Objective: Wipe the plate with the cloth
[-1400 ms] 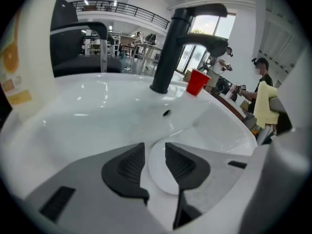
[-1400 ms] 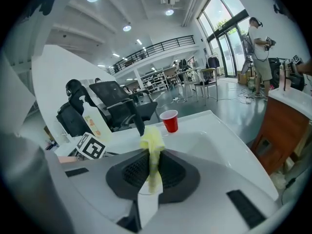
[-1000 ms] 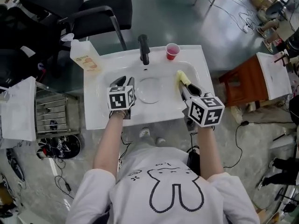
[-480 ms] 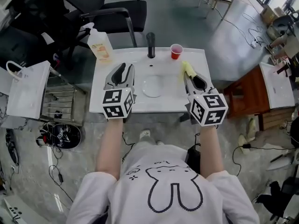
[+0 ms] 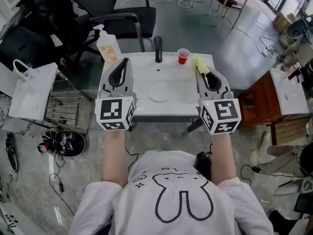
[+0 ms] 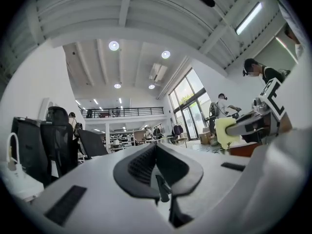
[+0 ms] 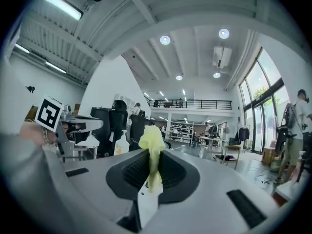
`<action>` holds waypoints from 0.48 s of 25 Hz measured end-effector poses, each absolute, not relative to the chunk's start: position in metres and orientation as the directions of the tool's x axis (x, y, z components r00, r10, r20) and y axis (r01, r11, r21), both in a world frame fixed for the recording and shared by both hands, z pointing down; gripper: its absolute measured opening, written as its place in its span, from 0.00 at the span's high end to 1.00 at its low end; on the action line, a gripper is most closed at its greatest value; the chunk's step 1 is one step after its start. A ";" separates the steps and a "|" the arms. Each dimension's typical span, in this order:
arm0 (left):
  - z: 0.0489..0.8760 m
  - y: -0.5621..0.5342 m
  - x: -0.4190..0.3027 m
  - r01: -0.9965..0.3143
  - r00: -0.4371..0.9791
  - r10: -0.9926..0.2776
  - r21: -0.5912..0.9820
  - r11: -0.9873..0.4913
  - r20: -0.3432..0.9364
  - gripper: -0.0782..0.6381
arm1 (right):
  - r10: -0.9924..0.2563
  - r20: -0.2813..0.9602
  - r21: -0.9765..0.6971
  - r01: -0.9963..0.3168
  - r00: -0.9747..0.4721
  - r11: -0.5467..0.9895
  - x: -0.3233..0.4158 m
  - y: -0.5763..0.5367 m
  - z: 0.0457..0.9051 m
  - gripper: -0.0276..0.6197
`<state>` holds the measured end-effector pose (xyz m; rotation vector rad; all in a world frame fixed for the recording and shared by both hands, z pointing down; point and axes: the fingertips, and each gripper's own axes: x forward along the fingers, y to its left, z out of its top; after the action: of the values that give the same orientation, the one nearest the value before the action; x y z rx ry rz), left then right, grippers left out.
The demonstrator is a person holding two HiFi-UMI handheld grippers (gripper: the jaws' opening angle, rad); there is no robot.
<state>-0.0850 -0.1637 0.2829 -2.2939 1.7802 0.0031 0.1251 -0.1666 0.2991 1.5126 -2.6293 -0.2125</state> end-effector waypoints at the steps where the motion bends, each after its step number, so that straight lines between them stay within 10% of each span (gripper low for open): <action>1: 0.279 -0.162 -0.085 -0.952 0.269 -0.951 -0.188 -0.239 -0.152 0.88 | -0.867 0.004 0.182 -0.852 -0.498 0.490 0.125 -0.165 0.294 0.88; 12: 0.238 -0.152 -0.090 -0.924 0.312 -0.926 -0.297 -0.242 -0.215 0.88 | -0.893 -0.108 0.243 -0.883 -0.437 0.402 0.123 -0.161 0.251 0.88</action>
<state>-0.0904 -0.1516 0.2378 -2.2190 1.6516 -0.0075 0.1225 -0.1608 0.2509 1.6459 -2.5976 -0.4124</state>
